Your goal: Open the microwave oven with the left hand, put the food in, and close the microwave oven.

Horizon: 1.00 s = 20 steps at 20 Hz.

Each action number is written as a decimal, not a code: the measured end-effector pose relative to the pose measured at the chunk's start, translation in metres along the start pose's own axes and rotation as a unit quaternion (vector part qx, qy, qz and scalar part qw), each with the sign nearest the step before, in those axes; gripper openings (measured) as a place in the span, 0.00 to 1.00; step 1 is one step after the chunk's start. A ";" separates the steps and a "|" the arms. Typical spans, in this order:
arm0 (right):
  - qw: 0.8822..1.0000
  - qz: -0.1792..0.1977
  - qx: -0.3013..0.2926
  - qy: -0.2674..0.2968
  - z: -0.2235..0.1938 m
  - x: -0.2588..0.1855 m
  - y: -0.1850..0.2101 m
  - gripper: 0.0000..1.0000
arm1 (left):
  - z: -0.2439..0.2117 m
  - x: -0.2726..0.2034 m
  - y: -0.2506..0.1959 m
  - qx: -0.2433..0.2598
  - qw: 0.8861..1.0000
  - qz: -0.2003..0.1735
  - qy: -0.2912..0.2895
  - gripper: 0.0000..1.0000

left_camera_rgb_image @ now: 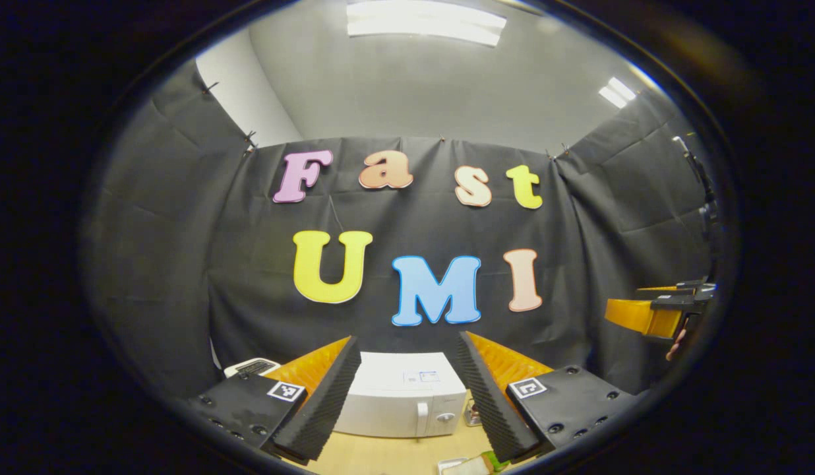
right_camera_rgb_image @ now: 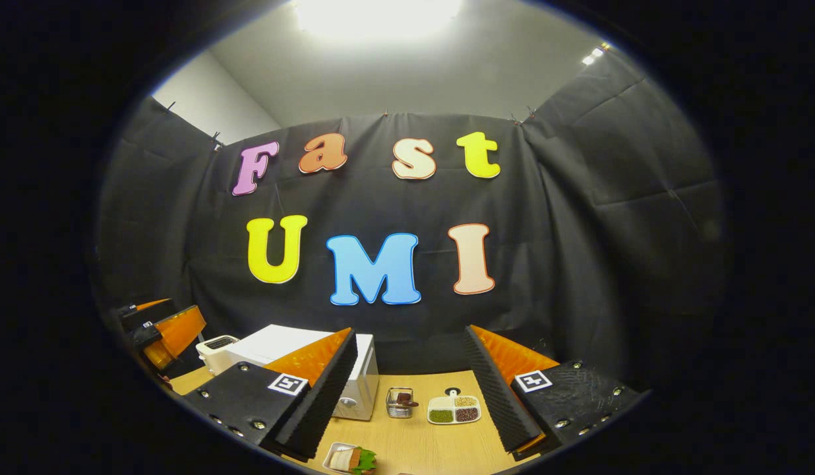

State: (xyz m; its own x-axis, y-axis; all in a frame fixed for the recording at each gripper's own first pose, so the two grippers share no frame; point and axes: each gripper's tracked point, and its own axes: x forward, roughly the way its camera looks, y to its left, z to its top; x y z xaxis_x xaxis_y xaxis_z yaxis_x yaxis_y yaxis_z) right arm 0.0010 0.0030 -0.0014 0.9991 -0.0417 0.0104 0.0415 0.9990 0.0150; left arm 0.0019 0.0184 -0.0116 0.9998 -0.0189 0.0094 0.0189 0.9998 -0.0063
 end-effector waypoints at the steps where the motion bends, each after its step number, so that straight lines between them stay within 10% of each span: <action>1: 1.000 -0.003 -0.002 -0.001 -0.001 -0.001 0.002 0.98 | -0.005 0.003 0.001 -0.004 1.000 -0.005 0.003 0.97; 20: 0.999 -0.002 -0.029 0.042 -0.052 0.044 -0.033 0.98 | -0.255 0.139 -0.035 0.009 0.991 -0.013 0.134 0.97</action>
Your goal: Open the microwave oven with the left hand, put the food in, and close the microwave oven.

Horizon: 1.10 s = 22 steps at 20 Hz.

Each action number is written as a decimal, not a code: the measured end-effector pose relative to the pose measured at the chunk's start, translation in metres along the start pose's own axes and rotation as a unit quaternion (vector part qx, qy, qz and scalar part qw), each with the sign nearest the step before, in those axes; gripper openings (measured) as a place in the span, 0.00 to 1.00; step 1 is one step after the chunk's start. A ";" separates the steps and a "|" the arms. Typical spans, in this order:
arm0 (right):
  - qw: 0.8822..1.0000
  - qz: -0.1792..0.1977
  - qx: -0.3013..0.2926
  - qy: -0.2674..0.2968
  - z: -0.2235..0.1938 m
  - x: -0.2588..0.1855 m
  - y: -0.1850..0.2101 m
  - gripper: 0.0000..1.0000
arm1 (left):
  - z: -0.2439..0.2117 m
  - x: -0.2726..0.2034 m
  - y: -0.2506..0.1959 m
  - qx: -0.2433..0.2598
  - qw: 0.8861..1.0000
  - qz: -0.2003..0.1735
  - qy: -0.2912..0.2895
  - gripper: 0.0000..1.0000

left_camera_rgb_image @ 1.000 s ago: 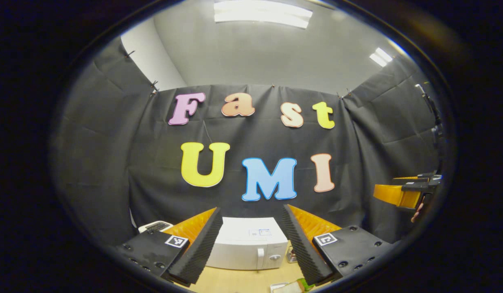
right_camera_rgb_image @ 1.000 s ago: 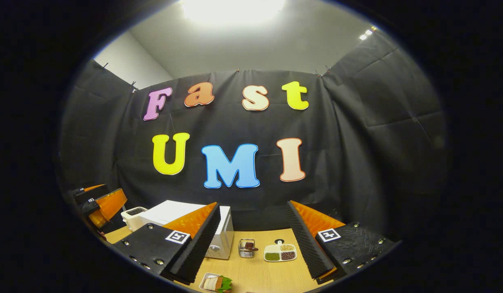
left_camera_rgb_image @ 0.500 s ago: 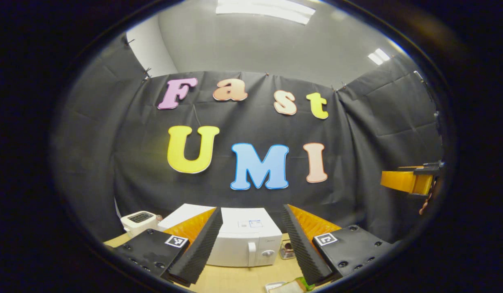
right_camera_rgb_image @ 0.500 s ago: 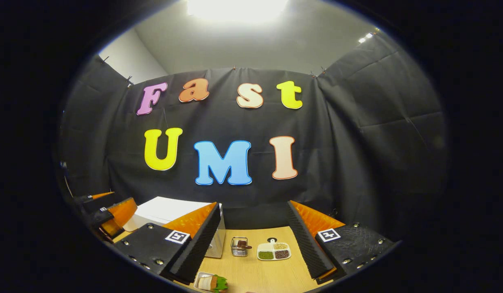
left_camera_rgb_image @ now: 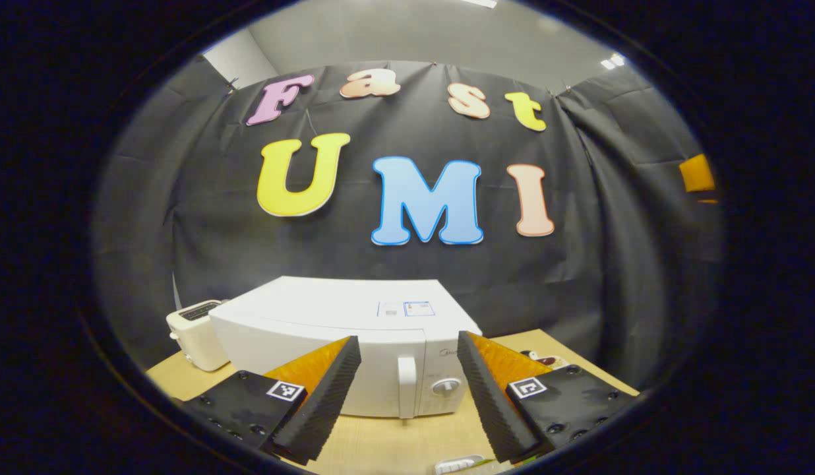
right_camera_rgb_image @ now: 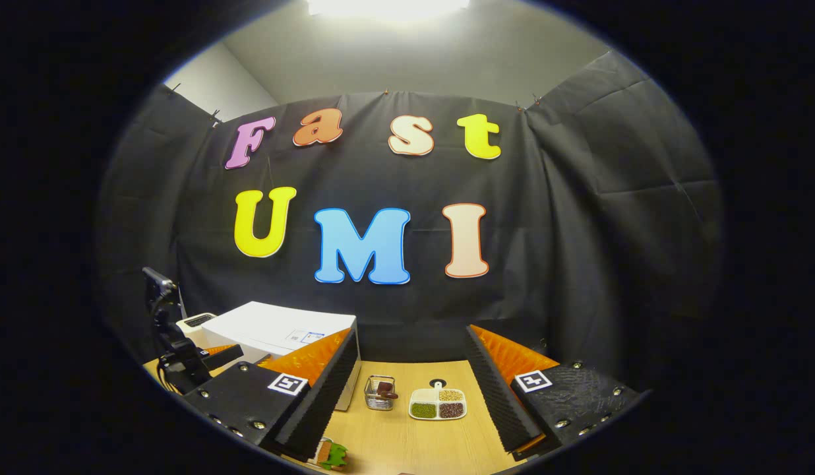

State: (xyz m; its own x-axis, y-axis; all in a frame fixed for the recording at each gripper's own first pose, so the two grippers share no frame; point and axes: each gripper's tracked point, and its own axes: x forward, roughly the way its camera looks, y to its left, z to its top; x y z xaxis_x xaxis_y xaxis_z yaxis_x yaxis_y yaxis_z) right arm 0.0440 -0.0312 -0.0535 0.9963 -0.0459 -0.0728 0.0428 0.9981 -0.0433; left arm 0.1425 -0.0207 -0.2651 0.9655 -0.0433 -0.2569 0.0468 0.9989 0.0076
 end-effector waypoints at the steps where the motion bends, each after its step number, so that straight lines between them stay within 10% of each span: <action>1: 1.000 -0.001 -0.002 0.007 -0.005 0.003 -0.004 0.98 | -0.013 0.012 -0.001 0.001 1.000 0.001 0.013 0.97; 9: 0.999 -0.026 -0.013 0.035 -0.022 0.016 -0.032 0.98 | -0.094 0.075 0.004 -0.004 0.995 0.005 0.098 0.90; 14: 0.999 -0.030 -0.016 0.040 -0.025 0.018 -0.030 0.98 | -0.108 0.080 0.000 0.005 0.992 -0.004 0.125 0.29; 22: 0.999 -0.026 -0.012 0.036 -0.024 0.013 -0.018 0.97 | -0.107 0.078 -0.001 0.022 0.988 -0.028 0.153 0.07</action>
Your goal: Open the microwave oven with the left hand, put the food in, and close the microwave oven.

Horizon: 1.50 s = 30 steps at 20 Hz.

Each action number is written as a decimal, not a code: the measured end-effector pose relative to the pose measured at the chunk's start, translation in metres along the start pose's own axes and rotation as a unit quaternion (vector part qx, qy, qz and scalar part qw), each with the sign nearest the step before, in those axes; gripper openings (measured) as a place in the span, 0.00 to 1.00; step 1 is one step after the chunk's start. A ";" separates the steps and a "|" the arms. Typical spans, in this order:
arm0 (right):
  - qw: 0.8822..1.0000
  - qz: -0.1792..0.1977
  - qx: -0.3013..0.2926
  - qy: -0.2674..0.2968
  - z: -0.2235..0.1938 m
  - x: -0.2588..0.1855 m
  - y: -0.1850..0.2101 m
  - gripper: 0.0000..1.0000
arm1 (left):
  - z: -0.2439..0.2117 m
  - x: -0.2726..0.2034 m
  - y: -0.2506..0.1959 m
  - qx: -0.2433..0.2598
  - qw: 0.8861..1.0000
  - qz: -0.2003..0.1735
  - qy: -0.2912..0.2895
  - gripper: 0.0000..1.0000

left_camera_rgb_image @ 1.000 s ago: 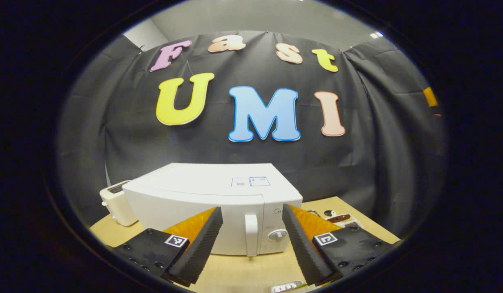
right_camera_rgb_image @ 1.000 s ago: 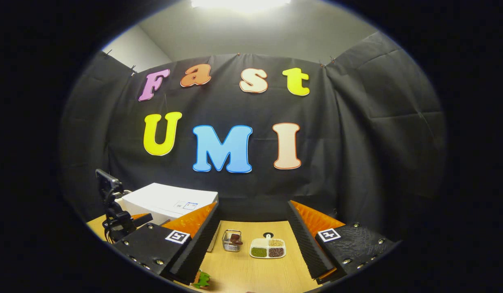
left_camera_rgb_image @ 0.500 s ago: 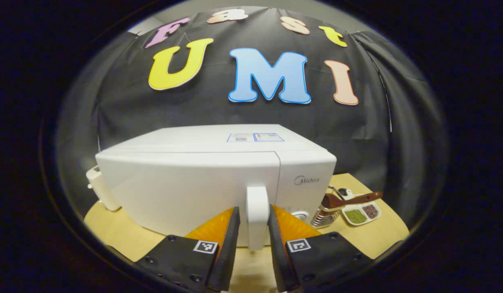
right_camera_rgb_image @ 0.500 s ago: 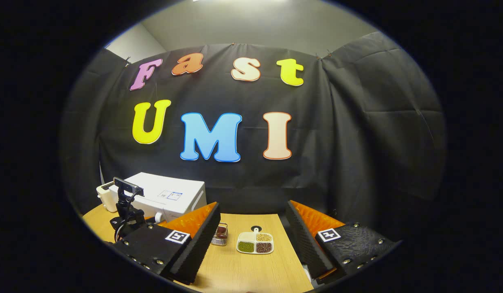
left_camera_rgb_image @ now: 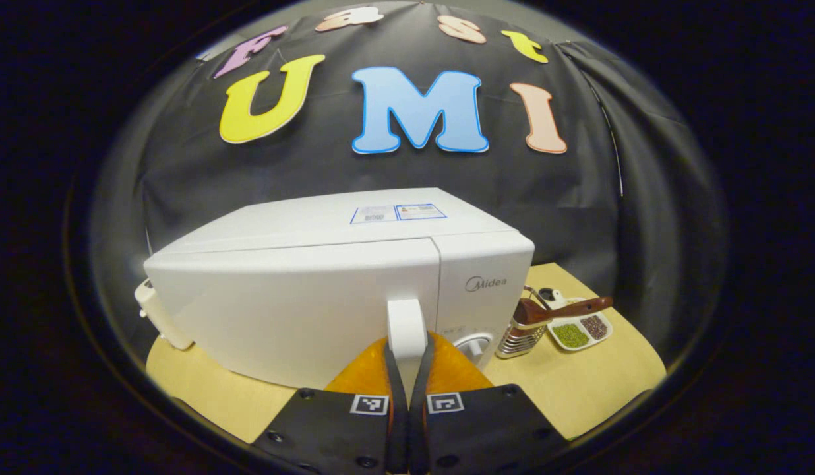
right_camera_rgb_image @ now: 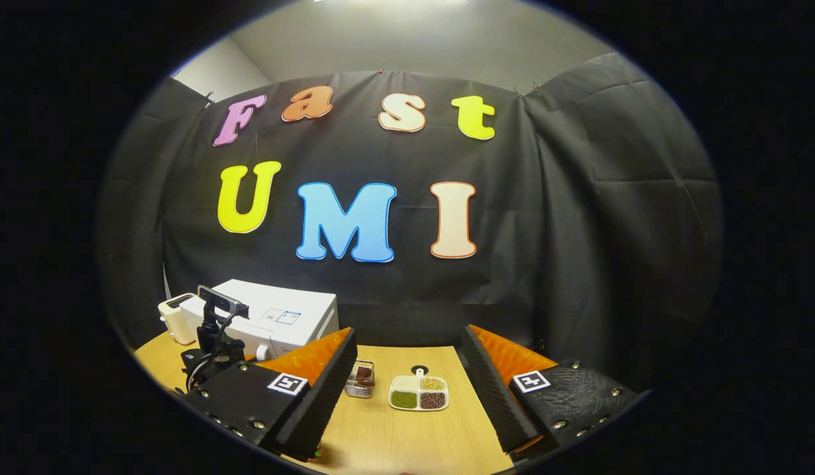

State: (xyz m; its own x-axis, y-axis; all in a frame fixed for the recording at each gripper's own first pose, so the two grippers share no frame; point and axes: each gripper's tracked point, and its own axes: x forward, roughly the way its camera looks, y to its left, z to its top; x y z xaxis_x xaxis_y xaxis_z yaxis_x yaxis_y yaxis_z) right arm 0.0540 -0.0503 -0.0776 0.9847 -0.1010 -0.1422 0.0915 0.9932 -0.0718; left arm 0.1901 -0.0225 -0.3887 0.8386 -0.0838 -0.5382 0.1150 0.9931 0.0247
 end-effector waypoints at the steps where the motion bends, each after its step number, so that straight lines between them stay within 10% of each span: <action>1: 1.000 -0.001 0.001 -0.001 0.000 -0.002 0.000 0.97 | 0.000 0.000 0.000 0.000 1.000 -0.003 0.002 0.07; 19: 0.998 0.054 0.019 0.007 -0.013 -0.037 0.072 0.97 | -0.087 -0.187 0.061 0.070 0.985 -0.149 0.043 0.07; 30: 0.994 0.095 0.043 0.027 -0.026 -0.058 0.140 0.98 | -0.136 -0.280 0.185 0.095 0.984 -0.129 0.075 0.07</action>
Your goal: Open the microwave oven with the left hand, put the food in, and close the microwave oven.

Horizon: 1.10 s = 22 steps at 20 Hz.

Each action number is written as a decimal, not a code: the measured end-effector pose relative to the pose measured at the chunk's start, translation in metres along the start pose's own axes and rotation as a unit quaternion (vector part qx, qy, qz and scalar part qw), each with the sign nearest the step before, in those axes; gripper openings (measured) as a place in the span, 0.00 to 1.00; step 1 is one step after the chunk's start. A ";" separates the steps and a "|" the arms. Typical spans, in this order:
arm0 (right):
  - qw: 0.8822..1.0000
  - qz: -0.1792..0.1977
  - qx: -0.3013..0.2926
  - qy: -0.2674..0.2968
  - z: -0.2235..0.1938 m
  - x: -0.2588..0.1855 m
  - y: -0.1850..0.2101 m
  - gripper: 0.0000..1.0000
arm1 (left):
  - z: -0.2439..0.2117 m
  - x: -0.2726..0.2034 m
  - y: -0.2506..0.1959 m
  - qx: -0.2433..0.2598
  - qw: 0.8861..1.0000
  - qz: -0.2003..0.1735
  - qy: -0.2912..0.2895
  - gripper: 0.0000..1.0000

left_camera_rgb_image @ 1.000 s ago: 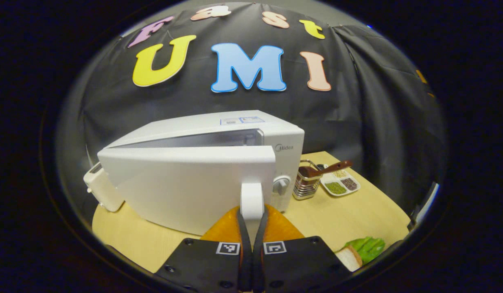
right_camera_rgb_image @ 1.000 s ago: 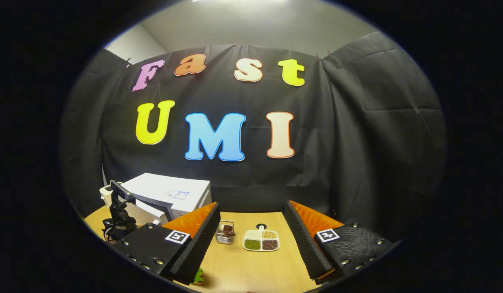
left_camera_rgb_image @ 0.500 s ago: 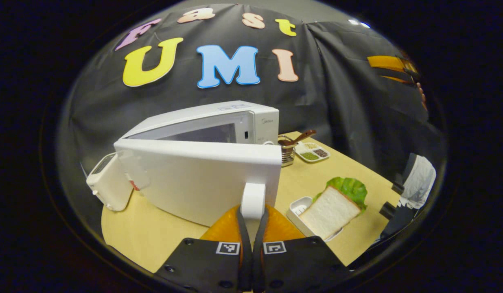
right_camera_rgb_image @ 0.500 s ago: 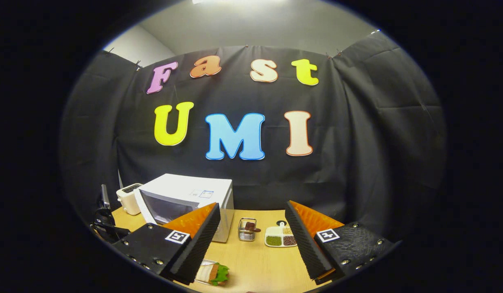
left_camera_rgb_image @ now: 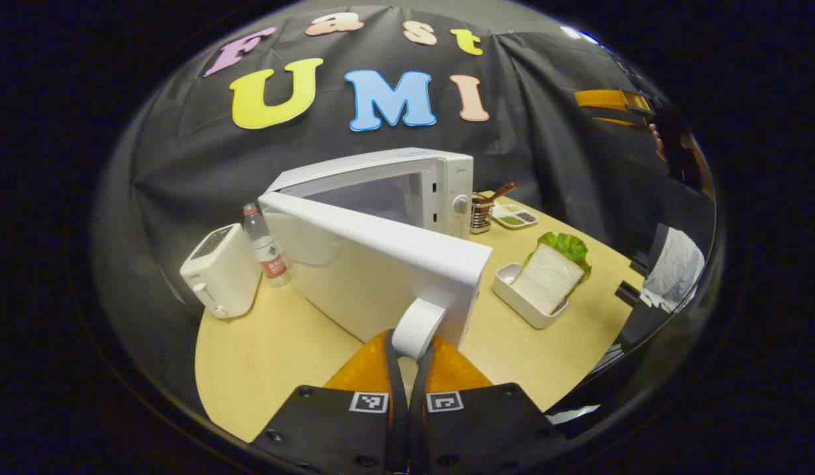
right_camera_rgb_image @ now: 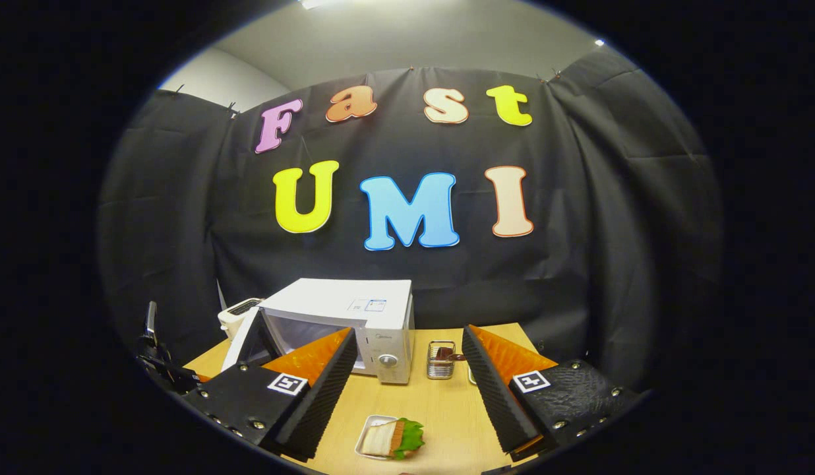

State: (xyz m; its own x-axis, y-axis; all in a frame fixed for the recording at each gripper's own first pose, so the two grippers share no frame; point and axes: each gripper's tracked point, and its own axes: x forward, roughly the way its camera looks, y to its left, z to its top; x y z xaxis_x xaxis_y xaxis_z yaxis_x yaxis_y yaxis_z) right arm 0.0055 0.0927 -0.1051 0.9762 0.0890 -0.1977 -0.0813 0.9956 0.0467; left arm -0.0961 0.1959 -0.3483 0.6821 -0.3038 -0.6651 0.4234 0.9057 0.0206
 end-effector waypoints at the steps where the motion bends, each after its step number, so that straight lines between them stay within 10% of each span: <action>1: 1.000 0.001 0.000 0.003 -0.002 0.000 0.005 0.98 | -0.004 -0.006 0.008 0.001 1.000 0.004 0.002 0.06; 14: 0.998 0.020 -0.019 0.054 -0.034 0.013 0.029 0.98 | -0.057 -0.061 0.131 -0.017 0.998 0.060 0.020 0.07; 22: 0.979 0.054 0.025 0.194 -0.113 0.028 0.005 0.97 | -0.062 -0.064 0.133 -0.031 0.997 0.076 -0.008 0.20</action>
State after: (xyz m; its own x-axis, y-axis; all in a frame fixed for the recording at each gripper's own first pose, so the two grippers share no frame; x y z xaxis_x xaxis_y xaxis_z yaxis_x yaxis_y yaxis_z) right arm 0.0100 0.1039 -0.2211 0.8117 0.2080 -0.5458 -0.1603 0.9779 0.1344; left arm -0.1204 0.3542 -0.3488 0.7448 -0.1654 -0.6464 0.2767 0.9581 0.0736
